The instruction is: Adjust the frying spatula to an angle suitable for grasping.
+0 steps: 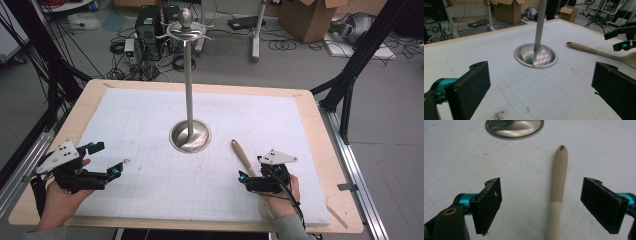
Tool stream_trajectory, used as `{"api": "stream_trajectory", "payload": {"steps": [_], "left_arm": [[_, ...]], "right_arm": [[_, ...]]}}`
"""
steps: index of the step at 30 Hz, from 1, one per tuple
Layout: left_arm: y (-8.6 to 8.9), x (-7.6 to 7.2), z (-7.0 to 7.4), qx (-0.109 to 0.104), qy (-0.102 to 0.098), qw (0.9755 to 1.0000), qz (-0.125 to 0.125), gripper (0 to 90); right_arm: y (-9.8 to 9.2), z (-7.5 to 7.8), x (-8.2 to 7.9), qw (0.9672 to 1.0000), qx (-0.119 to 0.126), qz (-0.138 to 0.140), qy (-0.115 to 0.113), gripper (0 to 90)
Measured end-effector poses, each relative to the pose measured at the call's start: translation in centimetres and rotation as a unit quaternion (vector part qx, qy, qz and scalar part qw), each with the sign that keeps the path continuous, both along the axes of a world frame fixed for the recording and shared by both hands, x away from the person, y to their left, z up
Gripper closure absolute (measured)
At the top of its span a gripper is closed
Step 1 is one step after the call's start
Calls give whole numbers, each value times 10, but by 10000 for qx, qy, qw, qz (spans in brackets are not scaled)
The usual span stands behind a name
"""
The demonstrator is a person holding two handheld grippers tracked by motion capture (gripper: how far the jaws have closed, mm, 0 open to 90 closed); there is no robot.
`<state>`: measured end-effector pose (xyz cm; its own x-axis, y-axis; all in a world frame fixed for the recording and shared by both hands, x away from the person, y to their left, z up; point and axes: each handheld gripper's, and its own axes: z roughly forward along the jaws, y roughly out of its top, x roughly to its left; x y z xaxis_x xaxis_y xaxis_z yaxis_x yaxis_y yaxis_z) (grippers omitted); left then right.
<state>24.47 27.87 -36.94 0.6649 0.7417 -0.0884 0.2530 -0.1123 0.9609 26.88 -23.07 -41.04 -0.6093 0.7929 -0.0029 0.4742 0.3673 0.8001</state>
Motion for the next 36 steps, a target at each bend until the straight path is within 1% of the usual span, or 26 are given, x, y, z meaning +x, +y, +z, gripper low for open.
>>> {"api": "stream_trajectory", "payload": {"steps": [5, 12, 14, 16, 19, 22, 24, 26, 28, 36], "left_arm": [[-1, -1, 1, 12, -12, 10000, -29, 24], [0, 0, -1, 15, 4, 10000, -19, 24], [0, 0, -1, 2, 6, 10000, -11, 24], [0, 0, -2, 7, 22, 10000, -10, 24], [0, -1, -2, 27, 26, 10000, -16, 24], [0, -1, -2, 11, 15, 10000, -2, 24], [0, -1, -1, 7, 13, 10000, -2, 24], [0, -1, -2, 22, 18, 10000, -7, 24], [-1, -1, -2, 30, 22, 10000, -20, 24], [0, -1, -2, 24, 26, 10000, -8, 24]], "right_arm": [[-4, -7, 0, 9999, -74, -114, 1, 164], [-9, -14, 0, 9998, -69, -178, 75, 165], [-10, -15, 0, 9997, -95, -199, 42, 164], [-10, -17, -1, 9997, -56, -237, 48, 165], [-12, -20, -3, 9996, -69, -266, -22, 165], [-14, -22, -4, 9995, -58, -322, -13, 165], [-16, -24, -4, 9993, -49, -359, 6, 166], [-17, -24, -5, 9993, 3, -372, -25, 166], [-18, -24, -5, 9993, -3, -369, -33, 167], [-17, -27, -4, 9990, -9, -432, 59, 169]]}}
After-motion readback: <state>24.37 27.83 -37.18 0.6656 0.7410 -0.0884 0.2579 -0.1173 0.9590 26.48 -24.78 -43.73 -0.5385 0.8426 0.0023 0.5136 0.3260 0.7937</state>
